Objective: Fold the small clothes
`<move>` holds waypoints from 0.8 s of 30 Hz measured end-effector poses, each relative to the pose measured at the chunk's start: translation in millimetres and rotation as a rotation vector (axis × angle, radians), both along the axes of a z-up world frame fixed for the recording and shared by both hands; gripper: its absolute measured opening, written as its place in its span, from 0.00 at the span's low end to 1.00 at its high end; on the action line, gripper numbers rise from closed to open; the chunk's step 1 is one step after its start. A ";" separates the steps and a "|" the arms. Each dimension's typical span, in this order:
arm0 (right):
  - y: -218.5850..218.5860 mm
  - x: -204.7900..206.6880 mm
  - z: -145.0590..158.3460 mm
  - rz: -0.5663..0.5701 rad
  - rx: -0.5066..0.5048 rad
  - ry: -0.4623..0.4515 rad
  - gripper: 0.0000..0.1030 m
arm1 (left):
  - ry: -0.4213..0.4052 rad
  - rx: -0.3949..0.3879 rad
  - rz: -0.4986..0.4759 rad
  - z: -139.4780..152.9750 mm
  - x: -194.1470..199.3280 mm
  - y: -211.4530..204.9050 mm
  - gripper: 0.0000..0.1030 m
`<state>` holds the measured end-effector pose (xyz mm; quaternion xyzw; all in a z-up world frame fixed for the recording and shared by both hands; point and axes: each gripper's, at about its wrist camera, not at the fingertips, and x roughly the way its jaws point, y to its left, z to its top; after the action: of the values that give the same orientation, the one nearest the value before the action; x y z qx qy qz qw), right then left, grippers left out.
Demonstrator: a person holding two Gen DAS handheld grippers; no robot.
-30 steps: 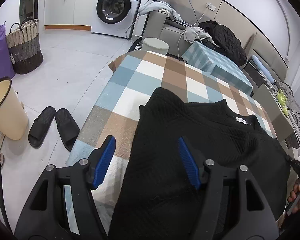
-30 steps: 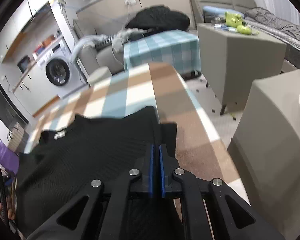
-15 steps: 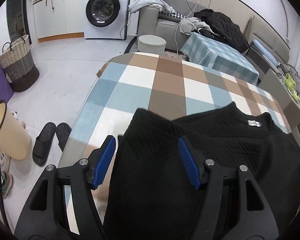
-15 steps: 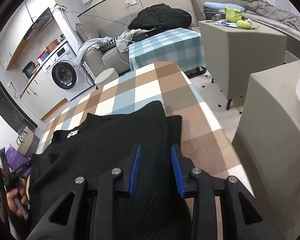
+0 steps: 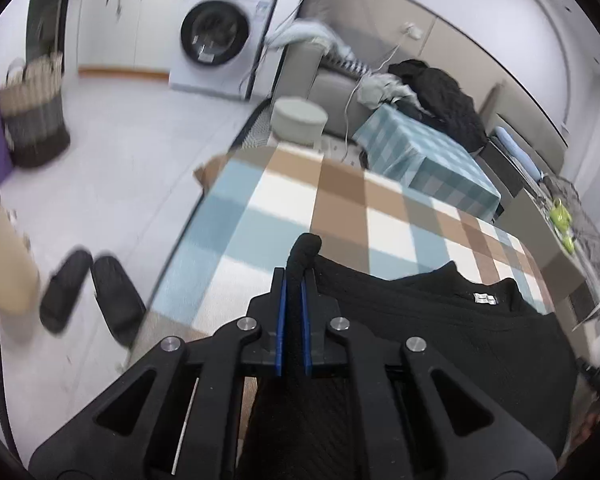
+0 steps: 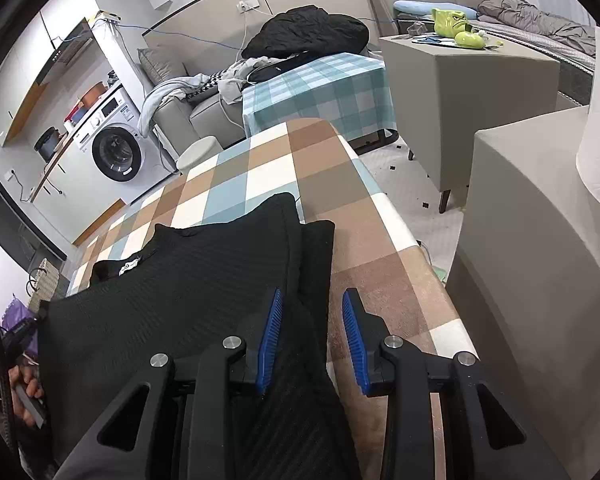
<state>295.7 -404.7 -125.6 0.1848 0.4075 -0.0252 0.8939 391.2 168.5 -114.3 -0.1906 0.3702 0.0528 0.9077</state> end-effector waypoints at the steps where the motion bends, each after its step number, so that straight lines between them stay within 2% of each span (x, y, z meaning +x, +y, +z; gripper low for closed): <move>1: 0.1 1.1 -0.5 0.001 0.003 0.000 0.31 | 0.022 -0.005 0.004 -4.1 0.9 0.2 0.04; 10: 10.7 37.3 -10.7 0.042 0.000 0.025 0.31 | 0.069 0.036 -0.034 -16.6 -3.5 -12.6 0.15; 11: 14.1 41.6 -12.7 0.050 -0.021 0.032 0.21 | 0.072 0.039 -0.034 -17.5 -4.4 -13.0 0.15; 12: 16.5 44.0 -12.8 0.060 -0.036 0.033 0.05 | 0.074 0.039 -0.034 -18.0 -5.4 -13.1 0.15; 15: 18.7 35.8 5.4 0.080 -0.037 -0.078 0.04 | 0.059 0.044 -0.031 -15.4 -10.4 -12.5 0.15; 16: 18.2 33.5 9.6 0.066 -0.055 -0.086 0.04 | 0.059 0.047 -0.029 -15.0 -11.3 -12.1 0.15; 18: 15.1 35.0 5.2 0.035 -0.066 -0.044 0.04 | 0.064 0.043 -0.022 -15.7 -12.6 -10.2 0.15; 20: 15.3 40.8 -7.3 0.029 -0.085 0.025 0.04 | 0.070 0.028 -0.015 -17.1 -14.0 -8.2 0.15; 22: 16.2 42.7 -15.3 0.038 -0.074 0.079 0.10 | 0.072 0.011 -0.020 -17.1 -19.5 -8.0 0.15; 23: 15.5 38.9 -15.4 0.039 -0.055 0.076 0.17 | 0.073 0.012 -0.021 -16.8 -22.8 -8.6 0.17; 24: 14.5 33.0 -14.4 0.049 -0.032 0.067 0.31 | 0.075 0.013 -0.024 -16.6 -27.9 -9.5 0.21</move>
<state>328.7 -390.2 -140.1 0.1593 0.4412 -0.0162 0.8830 363.3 159.0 -130.9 -0.1782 0.4058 0.0514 0.8949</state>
